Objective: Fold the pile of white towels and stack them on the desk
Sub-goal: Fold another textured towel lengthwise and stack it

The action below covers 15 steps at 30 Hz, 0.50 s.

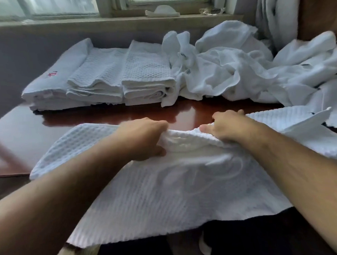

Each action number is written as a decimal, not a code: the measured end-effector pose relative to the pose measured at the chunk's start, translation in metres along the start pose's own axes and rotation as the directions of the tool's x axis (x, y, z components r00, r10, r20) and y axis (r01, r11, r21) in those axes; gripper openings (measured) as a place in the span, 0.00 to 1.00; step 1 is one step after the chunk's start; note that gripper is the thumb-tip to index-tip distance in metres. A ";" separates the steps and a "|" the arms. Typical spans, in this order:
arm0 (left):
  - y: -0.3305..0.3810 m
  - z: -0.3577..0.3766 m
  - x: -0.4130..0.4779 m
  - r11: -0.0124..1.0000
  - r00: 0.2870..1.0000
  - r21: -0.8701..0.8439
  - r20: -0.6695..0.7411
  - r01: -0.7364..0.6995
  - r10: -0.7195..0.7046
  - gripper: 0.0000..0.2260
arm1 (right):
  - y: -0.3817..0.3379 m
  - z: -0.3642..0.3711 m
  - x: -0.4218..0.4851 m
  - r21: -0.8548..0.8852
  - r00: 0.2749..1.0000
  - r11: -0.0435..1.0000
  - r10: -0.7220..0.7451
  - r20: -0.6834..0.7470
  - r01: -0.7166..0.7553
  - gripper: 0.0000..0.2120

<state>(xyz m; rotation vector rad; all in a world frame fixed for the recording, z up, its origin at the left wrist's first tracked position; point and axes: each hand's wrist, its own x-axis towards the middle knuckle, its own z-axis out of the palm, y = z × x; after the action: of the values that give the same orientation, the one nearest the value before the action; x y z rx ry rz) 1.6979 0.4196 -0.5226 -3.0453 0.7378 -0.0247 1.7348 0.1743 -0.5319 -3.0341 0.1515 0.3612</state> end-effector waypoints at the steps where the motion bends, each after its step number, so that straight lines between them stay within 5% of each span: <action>1: 0.000 0.000 -0.001 1.000 1.000 0.011 -0.025 0.001 -0.001 0.15 | -0.005 0.001 0.000 0.004 0.998 0.998 -0.060 -0.032 0.060 0.35; 4: 0.001 0.002 -0.008 0.996 0.984 0.083 -0.175 -0.011 0.026 0.10 | -0.018 0.010 -0.003 0.087 0.973 0.970 -0.226 -0.035 0.228 0.30; 8: 0.009 0.023 -0.027 0.956 0.899 0.295 -0.417 -0.003 0.132 0.08 | -0.024 0.011 -0.002 0.117 0.984 0.977 -0.177 -0.032 0.179 0.34; 12: -0.010 0.014 -0.032 0.970 0.970 0.229 -0.244 0.082 -0.024 0.12 | -0.035 -0.003 0.000 0.062 0.985 0.983 -0.169 -0.028 0.171 0.36; 15: -0.032 0.001 -0.032 0.977 0.992 0.177 -0.060 0.117 -0.108 0.15 | -0.062 -0.007 -0.008 -0.059 0.938 0.943 -0.331 -0.105 0.327 0.25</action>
<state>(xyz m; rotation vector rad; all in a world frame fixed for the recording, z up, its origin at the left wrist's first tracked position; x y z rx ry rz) 1.6838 0.4628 -0.5232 -2.9174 0.5321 -0.1595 1.7349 0.2354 -0.5184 -3.0412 -0.3591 0.1657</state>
